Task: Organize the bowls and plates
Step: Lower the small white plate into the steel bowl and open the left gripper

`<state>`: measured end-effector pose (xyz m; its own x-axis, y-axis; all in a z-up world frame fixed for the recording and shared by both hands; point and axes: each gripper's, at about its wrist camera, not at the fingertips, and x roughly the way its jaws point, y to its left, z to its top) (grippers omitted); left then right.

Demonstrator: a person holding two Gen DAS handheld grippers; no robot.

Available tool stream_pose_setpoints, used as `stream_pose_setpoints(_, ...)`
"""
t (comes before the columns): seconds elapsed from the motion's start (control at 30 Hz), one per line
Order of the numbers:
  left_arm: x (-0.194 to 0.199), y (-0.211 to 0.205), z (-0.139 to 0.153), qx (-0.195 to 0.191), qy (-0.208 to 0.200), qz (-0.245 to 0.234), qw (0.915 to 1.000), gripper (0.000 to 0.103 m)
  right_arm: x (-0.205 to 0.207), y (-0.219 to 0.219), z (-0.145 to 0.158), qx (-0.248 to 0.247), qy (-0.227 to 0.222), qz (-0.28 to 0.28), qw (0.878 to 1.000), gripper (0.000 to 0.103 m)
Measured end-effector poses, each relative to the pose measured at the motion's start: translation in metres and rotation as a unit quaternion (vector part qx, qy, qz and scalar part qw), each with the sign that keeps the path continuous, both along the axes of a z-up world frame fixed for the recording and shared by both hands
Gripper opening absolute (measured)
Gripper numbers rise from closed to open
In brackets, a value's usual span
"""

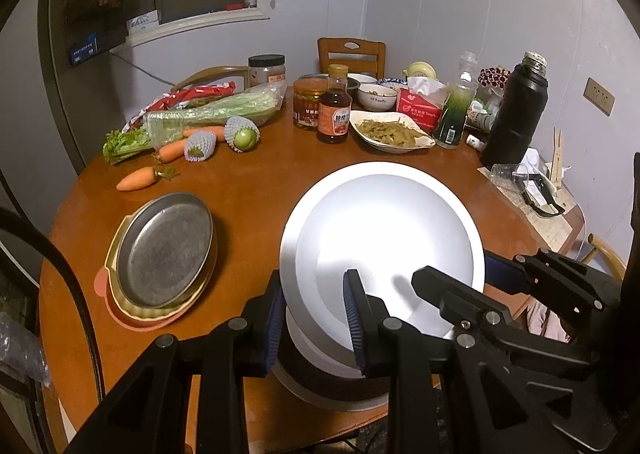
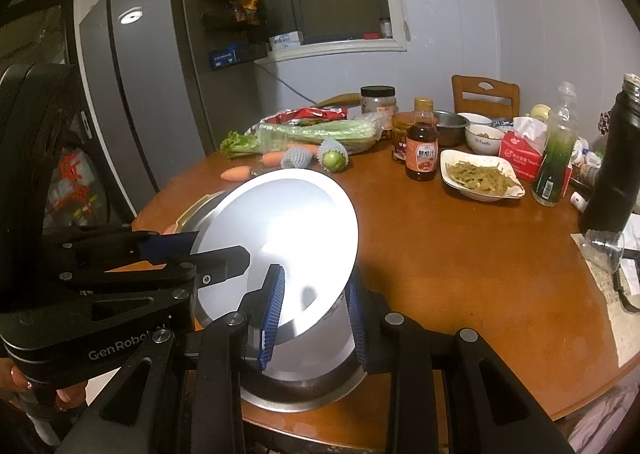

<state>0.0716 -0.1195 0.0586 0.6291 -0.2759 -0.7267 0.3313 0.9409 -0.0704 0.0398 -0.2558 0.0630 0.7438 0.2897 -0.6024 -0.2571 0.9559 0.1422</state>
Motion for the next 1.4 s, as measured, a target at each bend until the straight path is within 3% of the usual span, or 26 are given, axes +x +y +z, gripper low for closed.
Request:
stream_pose_setpoints(0.53, 0.006, -0.003, -0.03, 0.009, 0.038, 0.005, 0.9992, 0.029, -0.003, 0.001, -0.022, -0.002, 0.03, 0.01, 1.0, 0.033)
stream_pose_setpoints(1.4, 0.012, -0.004, -0.054, 0.021, 0.067, 0.006, 0.9975, 0.029, 0.003, 0.008, -0.043, -0.017, 0.059, 0.017, 0.998, 0.034)
